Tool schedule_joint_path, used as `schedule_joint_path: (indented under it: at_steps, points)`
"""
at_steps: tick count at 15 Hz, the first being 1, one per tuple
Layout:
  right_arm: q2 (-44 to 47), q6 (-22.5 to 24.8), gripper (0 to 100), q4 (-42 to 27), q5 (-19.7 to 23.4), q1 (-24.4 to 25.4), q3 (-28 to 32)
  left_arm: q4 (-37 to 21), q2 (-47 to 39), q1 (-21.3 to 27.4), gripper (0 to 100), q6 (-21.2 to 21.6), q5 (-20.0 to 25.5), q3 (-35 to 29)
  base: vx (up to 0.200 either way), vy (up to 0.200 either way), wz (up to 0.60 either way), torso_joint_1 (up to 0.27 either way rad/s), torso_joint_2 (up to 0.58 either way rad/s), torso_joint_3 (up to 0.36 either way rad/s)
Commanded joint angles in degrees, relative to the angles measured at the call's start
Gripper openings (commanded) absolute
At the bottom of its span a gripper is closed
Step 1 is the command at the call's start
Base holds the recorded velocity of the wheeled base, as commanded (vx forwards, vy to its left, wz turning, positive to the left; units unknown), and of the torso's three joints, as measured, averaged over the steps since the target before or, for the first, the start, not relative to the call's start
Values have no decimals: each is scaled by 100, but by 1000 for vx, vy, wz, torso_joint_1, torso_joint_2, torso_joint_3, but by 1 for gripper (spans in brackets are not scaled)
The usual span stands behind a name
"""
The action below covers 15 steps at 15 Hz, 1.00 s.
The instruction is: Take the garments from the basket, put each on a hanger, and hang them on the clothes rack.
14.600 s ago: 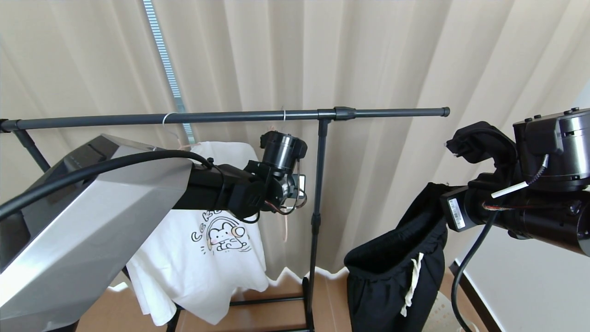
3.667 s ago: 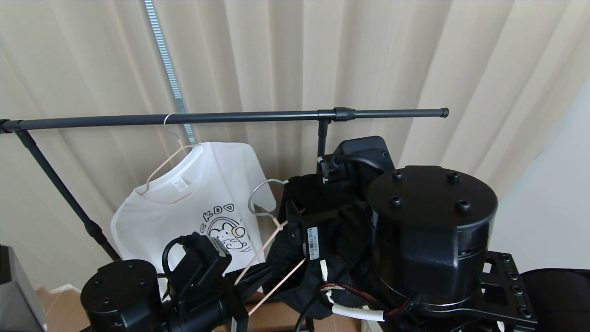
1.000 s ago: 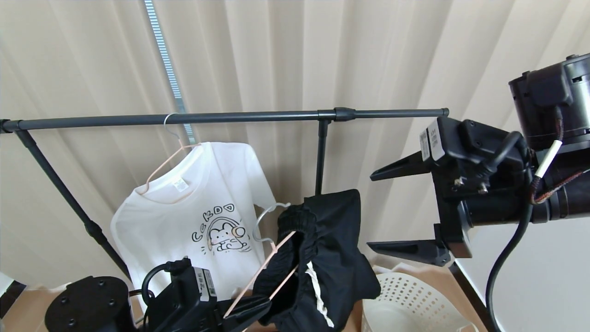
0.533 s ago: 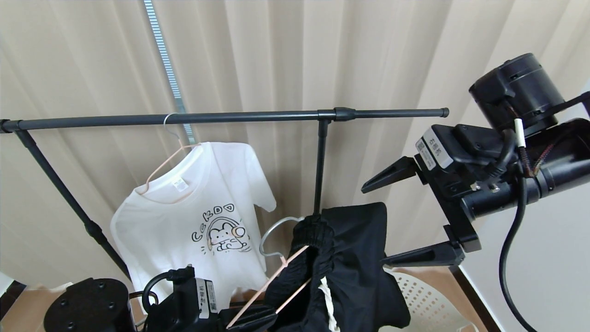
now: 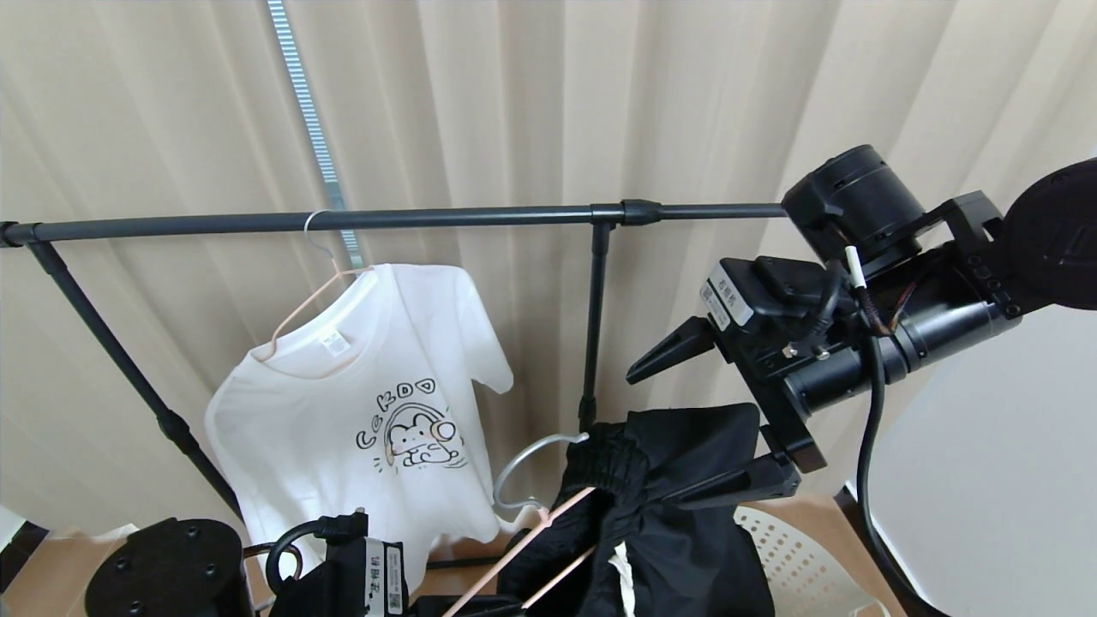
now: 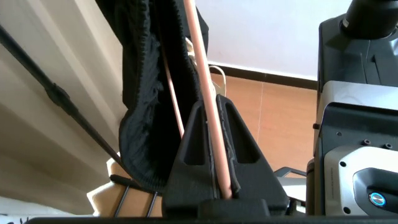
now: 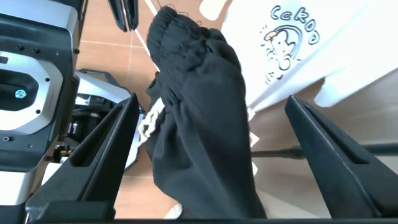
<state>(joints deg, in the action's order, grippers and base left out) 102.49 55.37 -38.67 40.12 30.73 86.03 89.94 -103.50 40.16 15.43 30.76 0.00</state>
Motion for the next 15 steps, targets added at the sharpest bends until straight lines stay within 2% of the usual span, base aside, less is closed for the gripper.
schedule_joint_path:
  at_steps: [1,3,15]
  points:
    - [184,0,100,0,5,73,63,6,-12,10,0,74,36,0,0,0,0,0,0,0]
    - [307,0,100,-18,5,73,239,6,-12,10,0,179,44,0,0,0,0,0,0,0]
    - [509,0,100,-176,-4,469,195,6,-12,36,0,179,71,0,0,0,0,0,0,0]
